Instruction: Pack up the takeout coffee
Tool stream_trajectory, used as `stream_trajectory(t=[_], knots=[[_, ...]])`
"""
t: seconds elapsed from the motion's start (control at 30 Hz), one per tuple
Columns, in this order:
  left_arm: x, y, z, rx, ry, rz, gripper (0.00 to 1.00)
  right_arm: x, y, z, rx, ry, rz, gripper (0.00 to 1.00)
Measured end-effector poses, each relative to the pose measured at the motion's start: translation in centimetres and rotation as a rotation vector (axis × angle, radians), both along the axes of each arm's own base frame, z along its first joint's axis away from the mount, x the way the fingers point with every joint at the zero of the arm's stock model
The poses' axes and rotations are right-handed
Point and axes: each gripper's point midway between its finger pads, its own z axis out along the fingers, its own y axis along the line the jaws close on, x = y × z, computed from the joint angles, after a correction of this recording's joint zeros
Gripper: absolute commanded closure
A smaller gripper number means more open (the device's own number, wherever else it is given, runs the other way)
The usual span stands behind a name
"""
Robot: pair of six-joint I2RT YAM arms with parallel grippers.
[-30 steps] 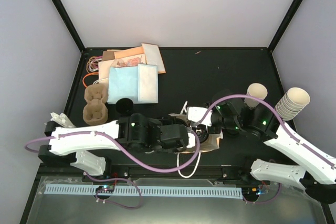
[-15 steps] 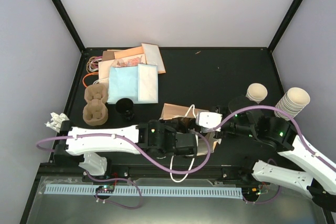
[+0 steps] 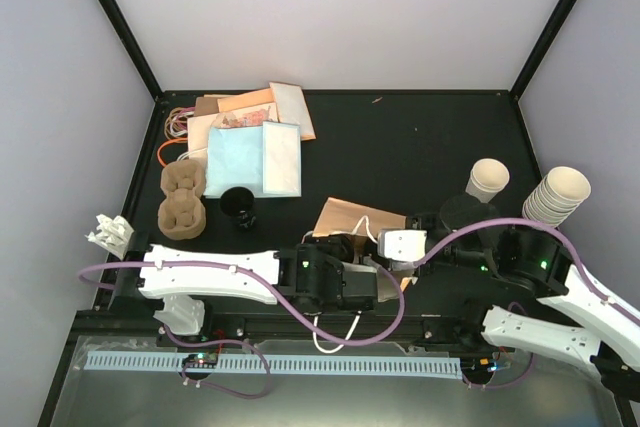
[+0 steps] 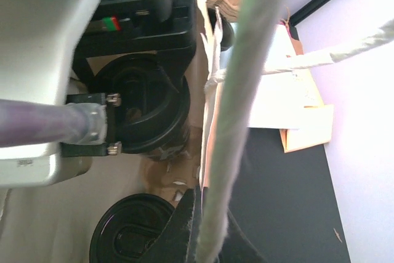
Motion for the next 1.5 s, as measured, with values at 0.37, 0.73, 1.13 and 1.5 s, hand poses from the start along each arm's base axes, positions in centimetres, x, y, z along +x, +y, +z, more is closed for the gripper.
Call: stream_trajectory(t=[0.37,0.73,1.13,1.5], knots=[[-0.2,-0.7,-2.8,-0.032,0.012,-0.028,0.46,-1.1,0.0,-2.9,-0.043,-0.006,0.056,0.99],[-0.6,-1.4,-5.0,-0.052,0.031,-0.078,0.46,-1.8,0.9,-2.6,0.013,-0.006,0.104,0.84],[-0.8,-0.8,-5.2,-0.064,0.047,-0.077,0.46,-2.4,0.8,-1.0,0.054,0.038,0.097,0.39],[-0.9,0.1,-6.2,-0.061,0.055,-0.066,0.46,-4.3,-0.1,2.5,0.163,0.148,0.101,0.36]])
